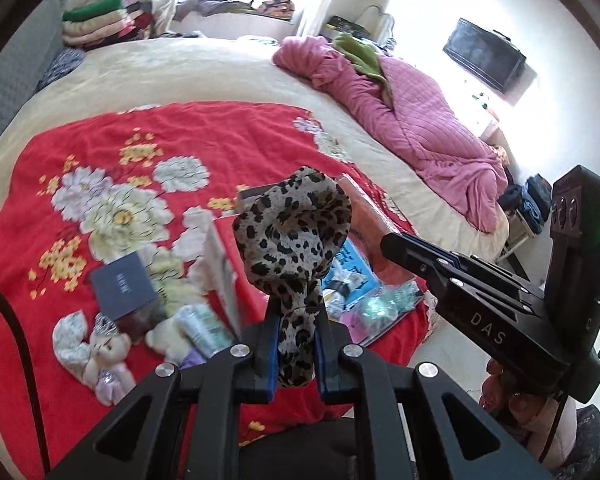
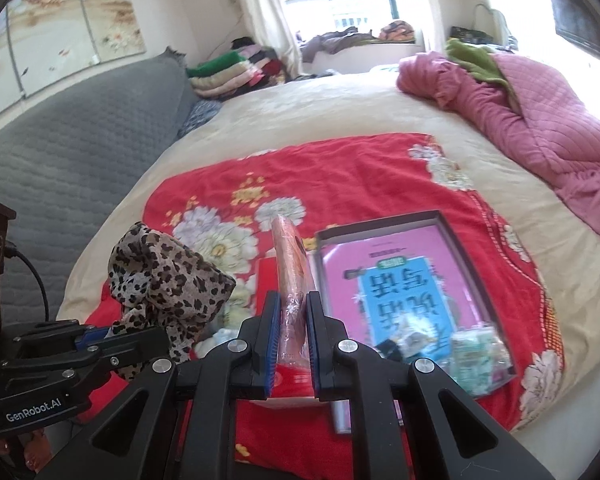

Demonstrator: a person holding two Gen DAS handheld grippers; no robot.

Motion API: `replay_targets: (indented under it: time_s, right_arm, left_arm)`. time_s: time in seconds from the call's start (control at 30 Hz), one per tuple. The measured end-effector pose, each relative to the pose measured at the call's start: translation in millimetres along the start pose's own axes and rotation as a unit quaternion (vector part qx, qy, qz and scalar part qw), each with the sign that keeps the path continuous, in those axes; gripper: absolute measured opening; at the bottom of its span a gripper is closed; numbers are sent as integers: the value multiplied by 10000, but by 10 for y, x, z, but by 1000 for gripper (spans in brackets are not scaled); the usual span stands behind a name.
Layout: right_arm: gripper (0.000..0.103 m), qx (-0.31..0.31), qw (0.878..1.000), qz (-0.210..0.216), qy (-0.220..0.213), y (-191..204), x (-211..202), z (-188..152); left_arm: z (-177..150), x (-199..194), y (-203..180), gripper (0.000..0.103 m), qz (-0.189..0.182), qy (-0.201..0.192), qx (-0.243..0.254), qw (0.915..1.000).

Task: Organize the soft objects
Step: 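Carry the leopard-print cloth and pink packet over the pink book tray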

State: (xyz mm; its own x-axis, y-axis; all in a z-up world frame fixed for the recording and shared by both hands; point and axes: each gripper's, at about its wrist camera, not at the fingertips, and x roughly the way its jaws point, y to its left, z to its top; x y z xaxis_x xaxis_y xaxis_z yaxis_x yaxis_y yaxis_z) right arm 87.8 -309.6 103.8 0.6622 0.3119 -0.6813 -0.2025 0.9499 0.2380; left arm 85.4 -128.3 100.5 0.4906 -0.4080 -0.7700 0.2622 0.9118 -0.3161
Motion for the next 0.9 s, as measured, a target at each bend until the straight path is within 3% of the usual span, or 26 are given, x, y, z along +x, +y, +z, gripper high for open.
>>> replay_targets:
  time_s: [0.9]
  right_arm:
    - [13, 746, 9960, -454, -182, -869, -231, -71]
  left_arm:
    - [256, 518, -555, 14, -253, 288, 434, 9983]
